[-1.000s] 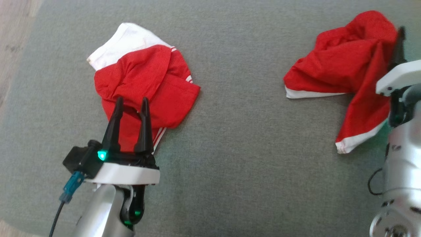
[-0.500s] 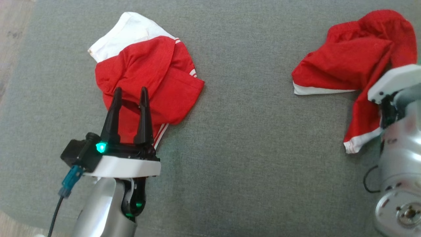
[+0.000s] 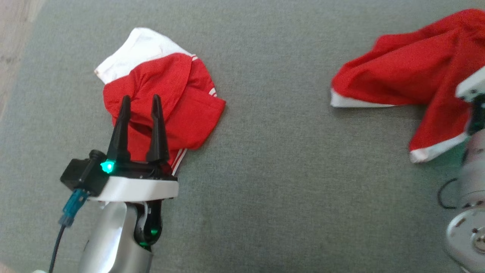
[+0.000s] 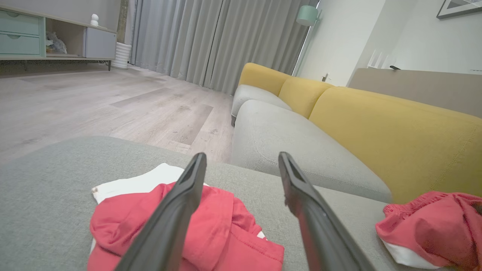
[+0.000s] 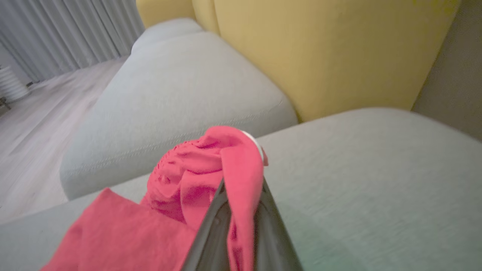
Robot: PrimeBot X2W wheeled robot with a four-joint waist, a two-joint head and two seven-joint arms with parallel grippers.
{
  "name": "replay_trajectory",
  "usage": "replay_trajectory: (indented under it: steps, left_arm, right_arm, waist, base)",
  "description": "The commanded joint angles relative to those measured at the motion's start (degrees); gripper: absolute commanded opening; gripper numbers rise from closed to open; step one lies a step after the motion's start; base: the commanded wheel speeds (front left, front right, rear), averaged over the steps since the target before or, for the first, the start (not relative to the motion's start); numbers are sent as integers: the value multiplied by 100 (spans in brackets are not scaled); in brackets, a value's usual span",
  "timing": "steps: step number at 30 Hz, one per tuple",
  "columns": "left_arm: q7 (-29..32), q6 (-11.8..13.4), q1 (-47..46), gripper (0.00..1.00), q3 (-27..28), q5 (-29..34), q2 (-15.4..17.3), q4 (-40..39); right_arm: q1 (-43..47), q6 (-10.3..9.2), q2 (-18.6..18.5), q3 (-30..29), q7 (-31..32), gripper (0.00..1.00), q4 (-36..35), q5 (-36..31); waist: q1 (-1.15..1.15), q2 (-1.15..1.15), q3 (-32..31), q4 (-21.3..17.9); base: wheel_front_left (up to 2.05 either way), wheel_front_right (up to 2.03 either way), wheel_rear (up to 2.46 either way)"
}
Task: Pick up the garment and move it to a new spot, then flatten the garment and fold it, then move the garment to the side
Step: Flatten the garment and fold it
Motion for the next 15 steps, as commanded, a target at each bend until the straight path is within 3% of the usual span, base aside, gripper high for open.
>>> replay_trajectory:
  steps: [1,5,9,12,13,15]
  left_arm:
    - [-36,-37,-4,100,238,42,41,-179]
    - [-36,-50,83,100,285,66,27,-179]
    - [-36,-54,181,100,308,67,15,-204]
    - [-36,-45,273,100,330,66,9,-231]
    - [-36,-44,332,100,345,68,6,-252]
    - [-36,-45,360,100,353,70,5,-261]
  right_arm:
    - [-353,-4,-121,90,-131,0,-263,20]
    - [-477,-4,-425,249,-362,0,-576,75]
    - [-616,-4,-643,814,-547,0,-939,117]
    - [-647,-4,-678,1486,-575,0,-1190,114]
    - [-559,-4,-588,2026,-516,0,-1290,142]
    - [-461,-4,-530,2307,-470,0,-1335,145]
  waist:
    - [0,0,-135,-67]
    - [0,0,-373,-119]
    - [0,0,-606,-136]
    - [0,0,-717,-151]
    - [0,0,-764,-156]
    - [0,0,-782,-155]
  base:
    - [0,0,0]
    - [0,0,0]
    - [0,0,0]
    - [0,0,0]
    - [0,0,0]
    - [0,0,0]
